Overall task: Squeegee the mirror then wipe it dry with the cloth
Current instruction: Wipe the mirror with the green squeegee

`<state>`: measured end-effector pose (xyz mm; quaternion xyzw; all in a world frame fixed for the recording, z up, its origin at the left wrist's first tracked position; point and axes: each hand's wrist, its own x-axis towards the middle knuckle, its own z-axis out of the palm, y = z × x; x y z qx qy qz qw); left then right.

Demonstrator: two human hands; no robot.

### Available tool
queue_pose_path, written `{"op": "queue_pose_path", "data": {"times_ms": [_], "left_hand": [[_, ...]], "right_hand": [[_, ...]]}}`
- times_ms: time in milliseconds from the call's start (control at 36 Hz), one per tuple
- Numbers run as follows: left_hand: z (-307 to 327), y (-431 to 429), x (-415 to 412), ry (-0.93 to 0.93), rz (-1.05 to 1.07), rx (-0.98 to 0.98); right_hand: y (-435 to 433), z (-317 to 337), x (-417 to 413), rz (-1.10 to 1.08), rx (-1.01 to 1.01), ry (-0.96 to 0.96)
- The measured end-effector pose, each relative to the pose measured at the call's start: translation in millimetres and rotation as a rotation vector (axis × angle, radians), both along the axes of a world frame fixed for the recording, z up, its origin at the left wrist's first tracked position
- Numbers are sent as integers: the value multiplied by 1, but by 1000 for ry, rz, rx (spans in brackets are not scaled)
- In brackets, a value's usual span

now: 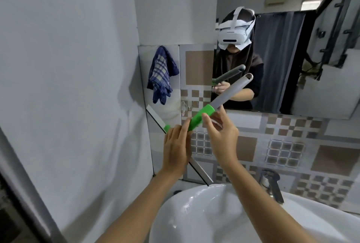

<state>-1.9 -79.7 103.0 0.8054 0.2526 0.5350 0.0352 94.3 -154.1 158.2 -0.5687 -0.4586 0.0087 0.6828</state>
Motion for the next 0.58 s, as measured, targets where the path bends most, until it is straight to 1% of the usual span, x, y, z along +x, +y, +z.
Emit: {"op": "queue_pose_path", "data": {"times_ms": [56, 139, 250, 333, 389, 500, 583], "left_hand": [[-6, 1, 0, 1, -17, -45], [-15, 9, -5, 9, -59, -88], [-27, 20, -15, 89, -204, -222], [-39, 32, -22, 112, -207, -330], [-47, 35, -26, 109, -216, -408], [-68, 39, -34, 115, -274, -580], [-86, 42, -37, 134, -268, -663]], "right_hand": [[10, 1, -7, 35, 26, 80], [26, -1, -12, 44, 27, 81], [45, -8, -16, 94, -54, 54], [59, -23, -19, 151, -135, 28], [66, -35, -22, 176, -182, 43], [73, -60, -28, 186, -266, 62], [77, -79, -30, 190, -313, 90]]}}
